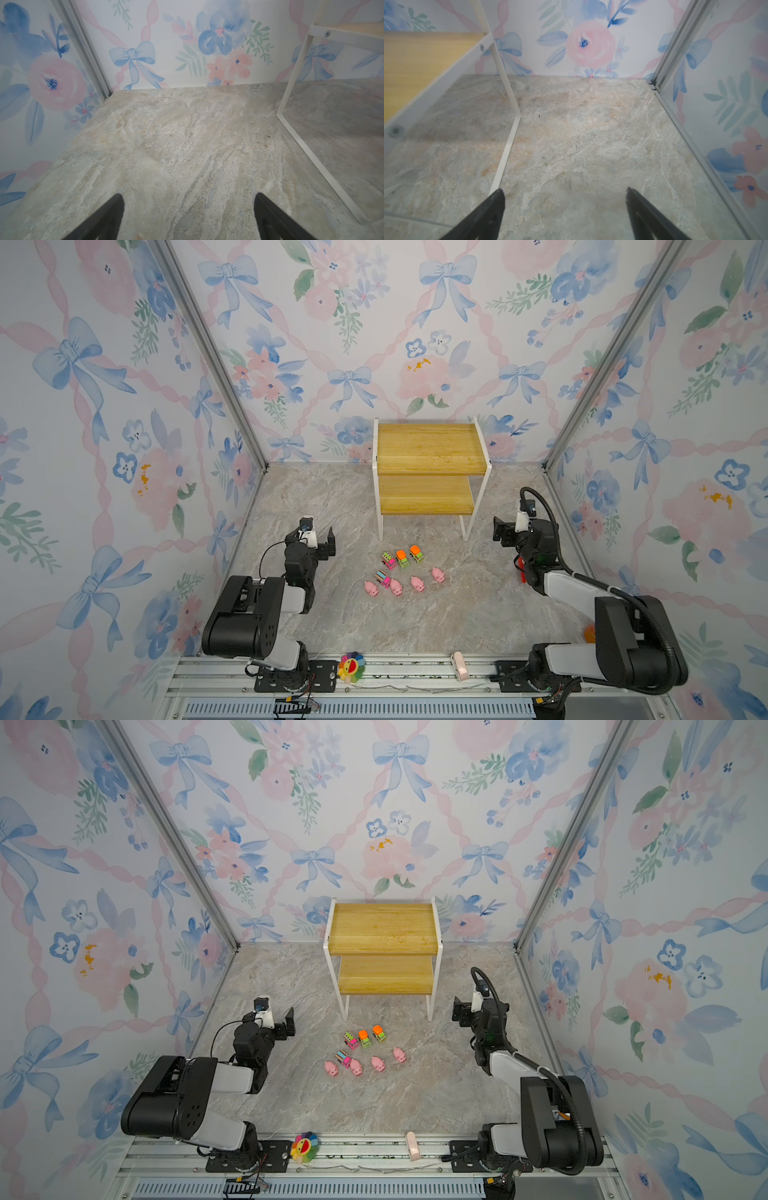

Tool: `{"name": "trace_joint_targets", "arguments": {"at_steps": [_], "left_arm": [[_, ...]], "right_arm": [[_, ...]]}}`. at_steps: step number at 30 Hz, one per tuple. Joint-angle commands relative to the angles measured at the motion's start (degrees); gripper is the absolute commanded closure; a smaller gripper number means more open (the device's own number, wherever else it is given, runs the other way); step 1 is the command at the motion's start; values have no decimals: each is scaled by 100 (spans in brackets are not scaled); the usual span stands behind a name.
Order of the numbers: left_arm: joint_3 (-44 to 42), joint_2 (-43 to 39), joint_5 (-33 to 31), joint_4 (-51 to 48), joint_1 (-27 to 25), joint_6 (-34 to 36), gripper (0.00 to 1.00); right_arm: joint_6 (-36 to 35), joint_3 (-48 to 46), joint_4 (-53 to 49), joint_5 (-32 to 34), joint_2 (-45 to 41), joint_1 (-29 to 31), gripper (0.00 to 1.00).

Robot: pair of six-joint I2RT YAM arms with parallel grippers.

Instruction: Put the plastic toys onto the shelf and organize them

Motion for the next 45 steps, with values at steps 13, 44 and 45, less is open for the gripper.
{"name": "trace_joint_targets", "arguments": {"at_steps": [13, 44, 45], "left_arm": [[489, -2060, -192, -2568, -1487, -646, 2], [161, -1910, -735, -3472, -2666, -2113, 2], [151, -1910, -741, -3475, -2664, -2113, 2]], "right_arm": [[435, 177, -4051, 795, -3122, 2608, 6], [1439, -1189, -1696, 350, -908, 4164, 30], [1454, -1257, -1601, 395, -931, 4165, 30]]}}
